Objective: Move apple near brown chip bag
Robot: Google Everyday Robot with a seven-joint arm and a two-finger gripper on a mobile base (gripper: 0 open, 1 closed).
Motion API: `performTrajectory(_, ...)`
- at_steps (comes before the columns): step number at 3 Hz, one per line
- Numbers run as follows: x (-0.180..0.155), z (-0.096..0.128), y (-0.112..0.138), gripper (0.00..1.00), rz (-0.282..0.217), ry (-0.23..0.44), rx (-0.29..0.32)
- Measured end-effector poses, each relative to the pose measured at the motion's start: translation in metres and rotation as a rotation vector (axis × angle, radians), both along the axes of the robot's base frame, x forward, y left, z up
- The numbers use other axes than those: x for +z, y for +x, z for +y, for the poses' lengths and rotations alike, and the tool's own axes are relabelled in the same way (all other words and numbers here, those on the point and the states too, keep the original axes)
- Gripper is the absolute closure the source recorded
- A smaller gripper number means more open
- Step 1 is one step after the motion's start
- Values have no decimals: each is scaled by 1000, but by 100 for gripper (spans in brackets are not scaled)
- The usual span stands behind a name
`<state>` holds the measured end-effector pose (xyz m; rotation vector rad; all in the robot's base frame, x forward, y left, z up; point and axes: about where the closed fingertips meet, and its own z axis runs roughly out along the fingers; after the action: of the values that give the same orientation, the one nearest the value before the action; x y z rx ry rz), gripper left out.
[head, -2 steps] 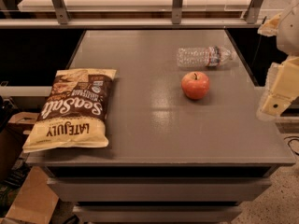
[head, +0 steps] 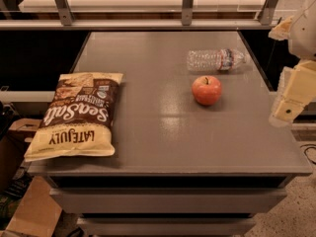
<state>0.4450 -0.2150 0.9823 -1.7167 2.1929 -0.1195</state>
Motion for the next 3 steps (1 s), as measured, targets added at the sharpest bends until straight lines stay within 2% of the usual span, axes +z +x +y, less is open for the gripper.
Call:
performTrajectory(2, -31, -3, 25, 0, 22, 26, 19)
performTrajectory(3, -54, -6, 41, 0, 55, 46, 29)
